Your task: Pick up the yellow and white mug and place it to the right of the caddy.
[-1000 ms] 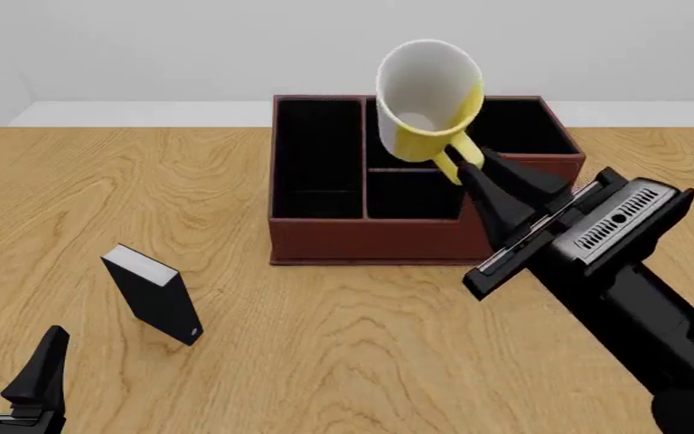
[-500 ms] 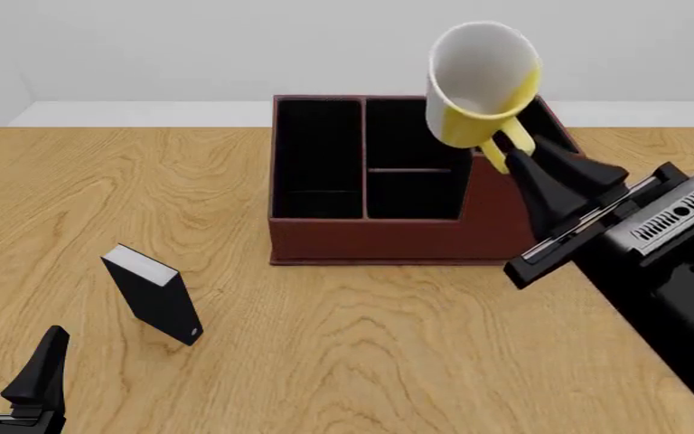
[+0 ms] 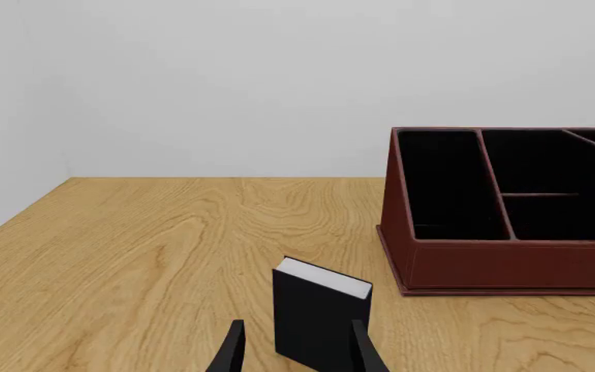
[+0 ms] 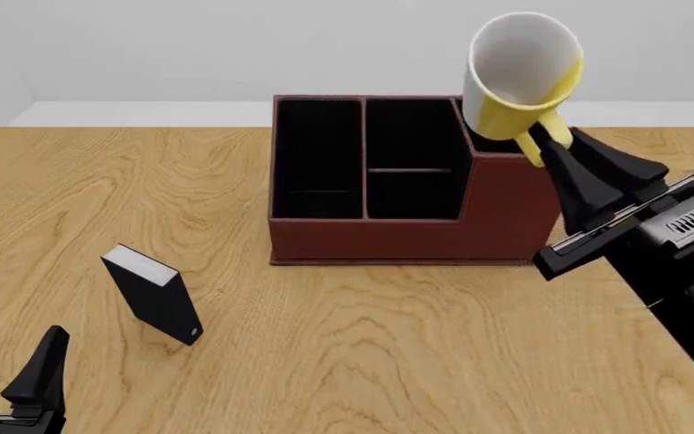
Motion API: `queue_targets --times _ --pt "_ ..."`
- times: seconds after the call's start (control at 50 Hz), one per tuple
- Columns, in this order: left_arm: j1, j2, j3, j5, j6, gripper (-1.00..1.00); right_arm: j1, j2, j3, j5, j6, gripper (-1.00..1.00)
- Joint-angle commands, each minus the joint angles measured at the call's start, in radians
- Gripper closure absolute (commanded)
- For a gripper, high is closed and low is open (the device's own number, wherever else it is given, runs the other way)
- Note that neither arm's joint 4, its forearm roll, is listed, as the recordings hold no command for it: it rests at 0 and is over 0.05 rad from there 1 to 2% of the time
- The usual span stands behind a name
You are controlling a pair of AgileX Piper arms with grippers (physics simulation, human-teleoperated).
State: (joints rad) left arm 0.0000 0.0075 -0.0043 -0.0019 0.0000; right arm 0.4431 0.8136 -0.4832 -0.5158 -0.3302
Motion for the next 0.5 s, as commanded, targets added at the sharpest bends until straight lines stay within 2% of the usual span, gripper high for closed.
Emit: queue_targets --times 0.02,0.5 --pt "0.000 0.000 0.000 0.000 0.000 -1.00 -0.034 -0.023 -0.009 0.018 0.005 1.00" --pt "0.000 0.000 0.000 0.000 0.000 -1.00 -0.121 -0.071 -0.001 0.055 0.013 1.00"
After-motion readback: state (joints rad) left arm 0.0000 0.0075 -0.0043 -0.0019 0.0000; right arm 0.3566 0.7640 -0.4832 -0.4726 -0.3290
